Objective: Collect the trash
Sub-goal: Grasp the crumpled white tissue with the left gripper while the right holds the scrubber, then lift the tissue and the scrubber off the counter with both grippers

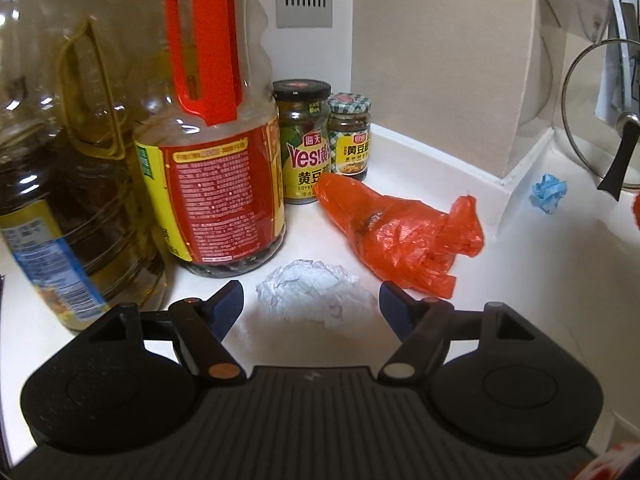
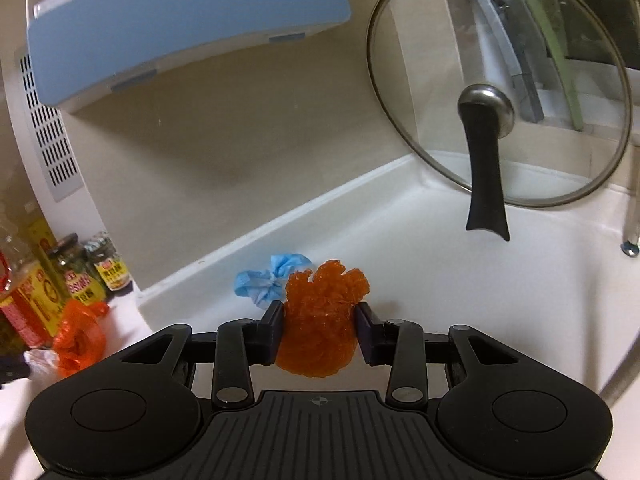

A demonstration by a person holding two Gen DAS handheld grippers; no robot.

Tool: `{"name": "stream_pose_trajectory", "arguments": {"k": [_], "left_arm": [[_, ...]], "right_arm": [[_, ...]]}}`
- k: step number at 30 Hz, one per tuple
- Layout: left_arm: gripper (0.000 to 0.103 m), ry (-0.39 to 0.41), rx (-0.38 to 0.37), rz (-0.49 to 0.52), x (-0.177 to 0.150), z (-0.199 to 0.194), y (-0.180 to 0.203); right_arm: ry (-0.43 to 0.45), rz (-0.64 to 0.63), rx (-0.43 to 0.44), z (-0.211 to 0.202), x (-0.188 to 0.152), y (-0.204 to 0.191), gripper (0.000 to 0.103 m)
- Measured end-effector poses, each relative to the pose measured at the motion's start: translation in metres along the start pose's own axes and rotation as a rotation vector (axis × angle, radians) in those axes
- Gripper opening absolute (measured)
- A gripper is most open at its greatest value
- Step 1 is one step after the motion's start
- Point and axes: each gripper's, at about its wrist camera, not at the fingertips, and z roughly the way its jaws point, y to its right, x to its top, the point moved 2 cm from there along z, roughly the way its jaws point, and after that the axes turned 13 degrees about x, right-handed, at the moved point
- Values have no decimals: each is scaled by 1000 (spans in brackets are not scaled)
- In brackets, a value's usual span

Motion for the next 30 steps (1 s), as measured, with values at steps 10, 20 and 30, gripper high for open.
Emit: {"name": "stream_pose_trajectory", "arguments": {"k": [10, 20, 30], "left_arm": [[53, -44, -9, 1, -3, 32, 1], [18, -21, -20, 41, -6, 26, 6], [18, 17, -9, 40, -6, -11, -1]], "right_arm": [[-2, 52, 11, -18, -13, -4, 39], [-2, 61, 21, -25, -16, -8, 39], [11, 40, 61, -41, -16, -15, 39]]}}
